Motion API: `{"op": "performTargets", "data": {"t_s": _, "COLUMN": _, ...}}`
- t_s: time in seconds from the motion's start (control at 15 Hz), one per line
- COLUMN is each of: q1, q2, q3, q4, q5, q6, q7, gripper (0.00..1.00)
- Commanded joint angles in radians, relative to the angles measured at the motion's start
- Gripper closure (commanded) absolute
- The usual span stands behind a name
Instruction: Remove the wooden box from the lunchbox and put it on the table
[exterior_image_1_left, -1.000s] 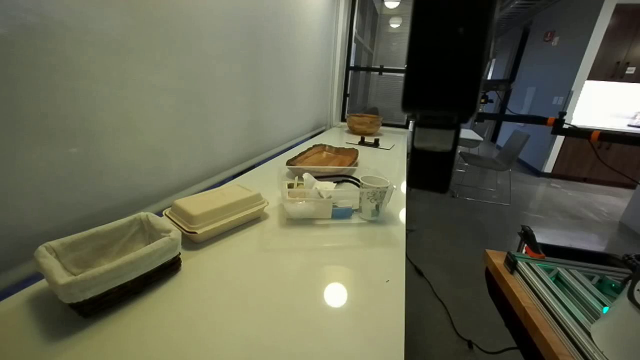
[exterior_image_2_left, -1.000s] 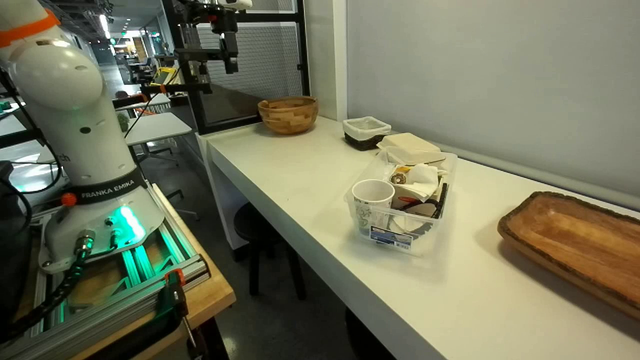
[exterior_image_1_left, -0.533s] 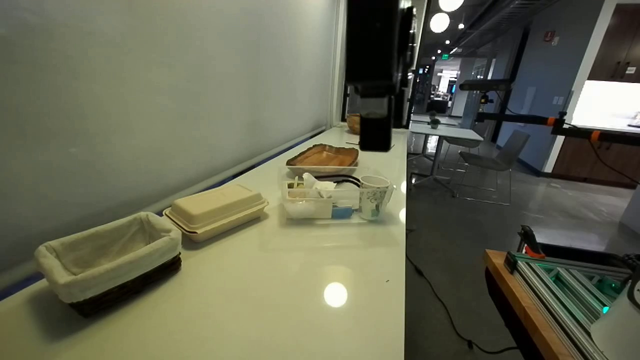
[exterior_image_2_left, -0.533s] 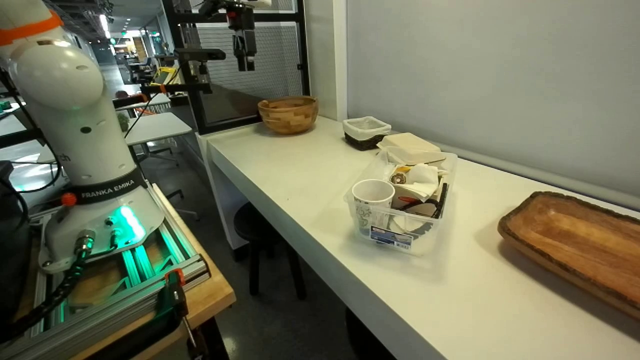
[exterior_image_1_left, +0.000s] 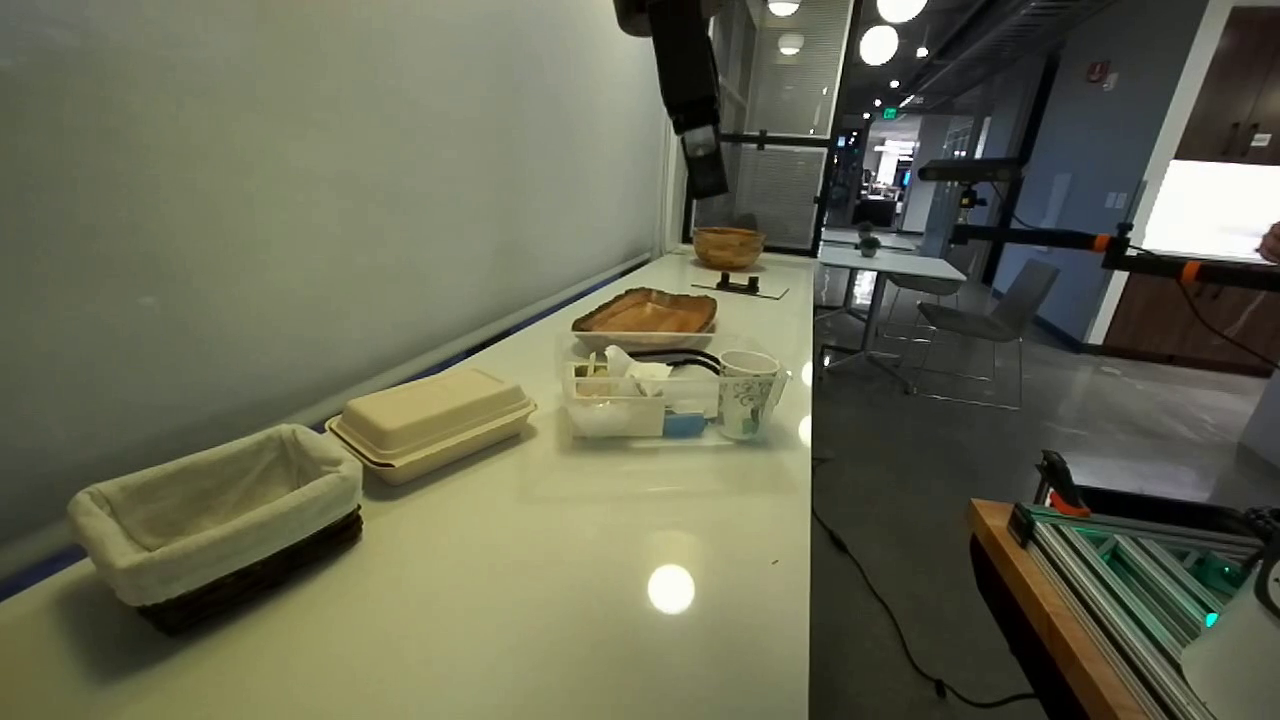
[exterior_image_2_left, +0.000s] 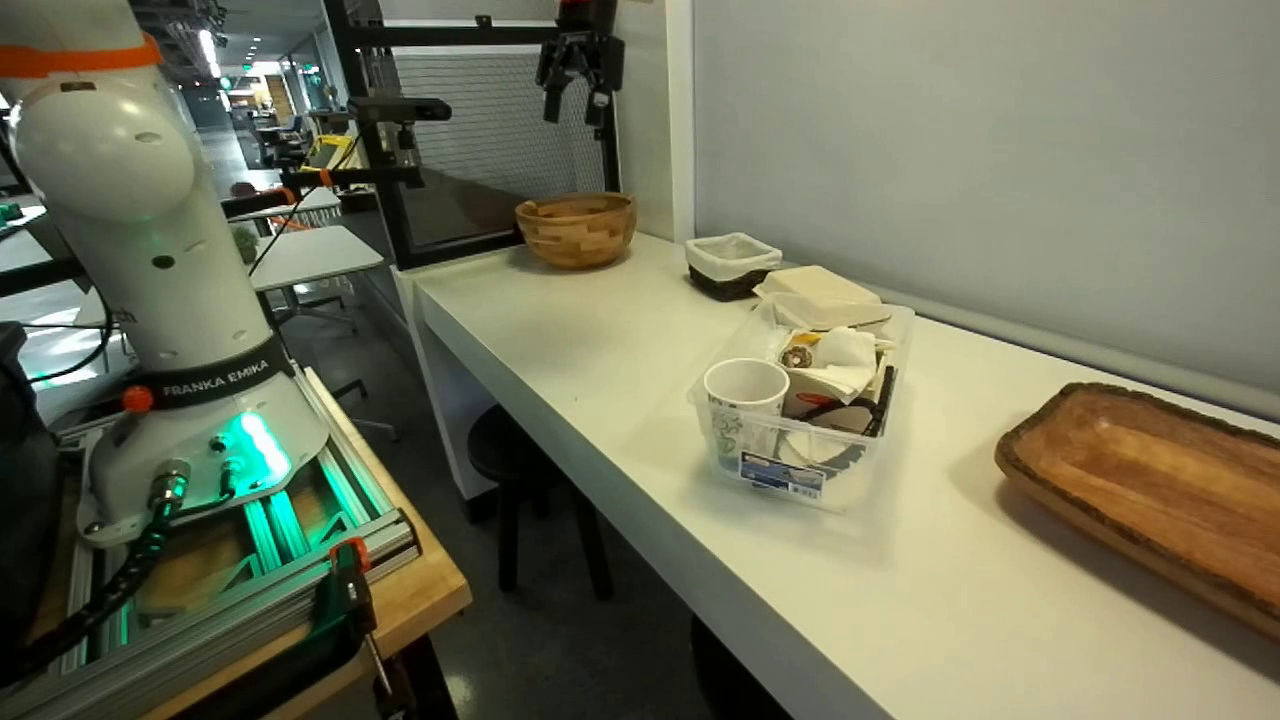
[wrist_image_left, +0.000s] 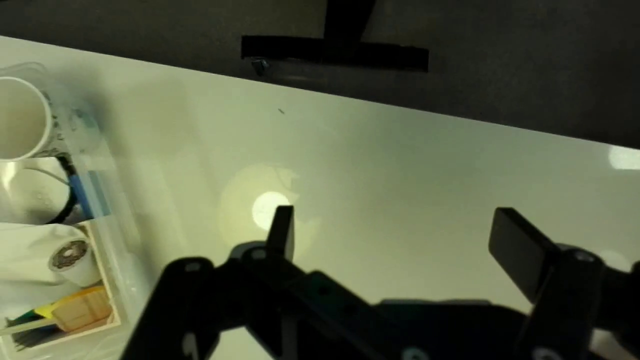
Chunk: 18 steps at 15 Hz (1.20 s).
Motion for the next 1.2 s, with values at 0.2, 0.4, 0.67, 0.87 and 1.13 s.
{"op": "performTargets", "data": {"t_s": 0.2, "q1": -0.046, "q2": 0.143, "q3": -0.031, "q4": 0.158, "q5": -0.12, "q6": -0.009, "q7": 0.013, "gripper": 0.0}}
{"op": "performTargets", "data": {"t_s": 0.4, "q1": -0.046, "q2": 0.172, "q3": -0.03, "q4": 0.187, "q5": -0.126, "q6": -0.01, "q7": 0.023, "gripper": 0.0}}
{"op": "performTargets", "data": {"t_s": 0.67, "q1": -0.068, "q2": 0.233, "q3": -0.038, "q4": 0.254, "q5": -0.116, "q6": -0.031, "q7": -0.111, "gripper": 0.0}}
{"op": "performTargets", "data": {"t_s": 0.87, "q1": -0.119, "q2": 0.317, "q3": -0.06, "q4": 0.335, "q5": -0.093, "q6": -0.025, "q7": -0.278, "gripper": 0.0}}
{"op": "performTargets", "data": {"t_s": 1.13, "q1": -0.202, "q2": 0.44, "q3": -0.073, "q4": 0.435, "q5": -0.093, "q6": 0.005, "q7": -0.469, "gripper": 0.0}}
